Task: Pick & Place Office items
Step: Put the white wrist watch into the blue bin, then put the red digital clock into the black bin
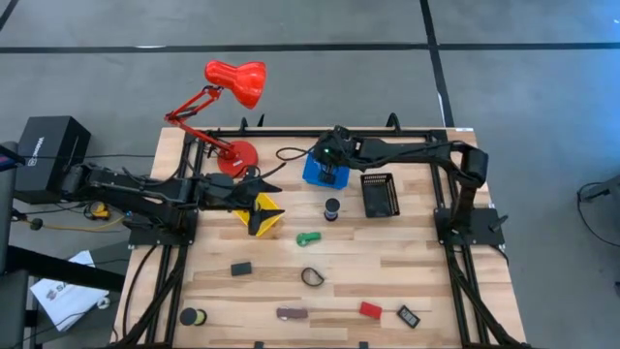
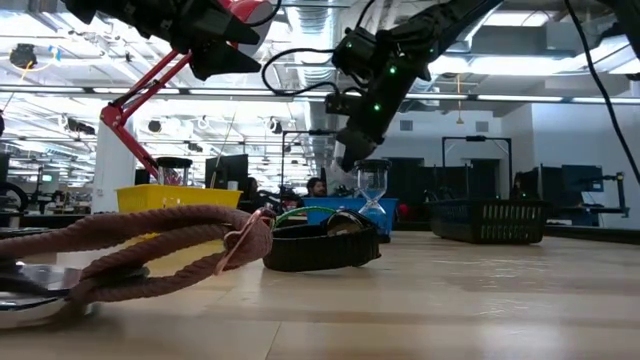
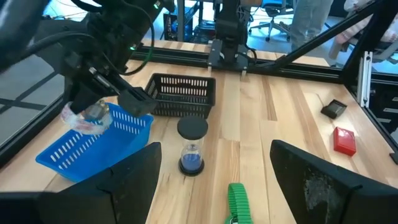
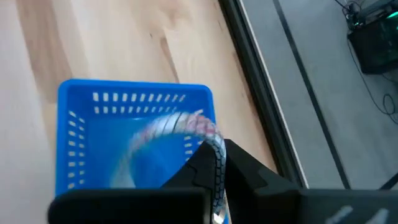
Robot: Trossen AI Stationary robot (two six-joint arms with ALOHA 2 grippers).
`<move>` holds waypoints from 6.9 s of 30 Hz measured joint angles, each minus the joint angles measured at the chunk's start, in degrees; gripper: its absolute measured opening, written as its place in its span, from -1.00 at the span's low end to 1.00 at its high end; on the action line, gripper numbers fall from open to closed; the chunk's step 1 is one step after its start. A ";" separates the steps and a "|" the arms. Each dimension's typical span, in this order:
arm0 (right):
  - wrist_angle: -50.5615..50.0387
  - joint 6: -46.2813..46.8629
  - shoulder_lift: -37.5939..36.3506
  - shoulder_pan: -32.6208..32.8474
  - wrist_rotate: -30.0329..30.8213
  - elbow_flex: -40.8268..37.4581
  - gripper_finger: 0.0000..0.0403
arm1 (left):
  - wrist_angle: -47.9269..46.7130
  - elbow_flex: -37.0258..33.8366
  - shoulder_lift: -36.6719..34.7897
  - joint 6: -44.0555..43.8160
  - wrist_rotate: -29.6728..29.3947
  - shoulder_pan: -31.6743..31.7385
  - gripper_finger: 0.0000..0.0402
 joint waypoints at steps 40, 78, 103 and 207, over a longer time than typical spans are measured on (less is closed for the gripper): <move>-3.89 14.76 0.29 -0.83 0.11 -0.01 -0.91 | 0.28 0.00 0.00 -0.17 0.20 0.00 0.48; -1.48 10.55 4.34 -0.52 -0.13 0.02 -0.36 | 0.48 0.00 0.00 -0.20 0.04 0.00 0.48; -10.14 3.65 3.88 3.96 9.31 3.56 -0.31 | 0.57 0.00 0.00 -0.20 0.19 0.00 0.48; -31.44 66.95 -5.65 51.49 -22.46 -2.45 -0.32 | 19.45 -0.02 0.00 0.02 -0.02 0.24 0.48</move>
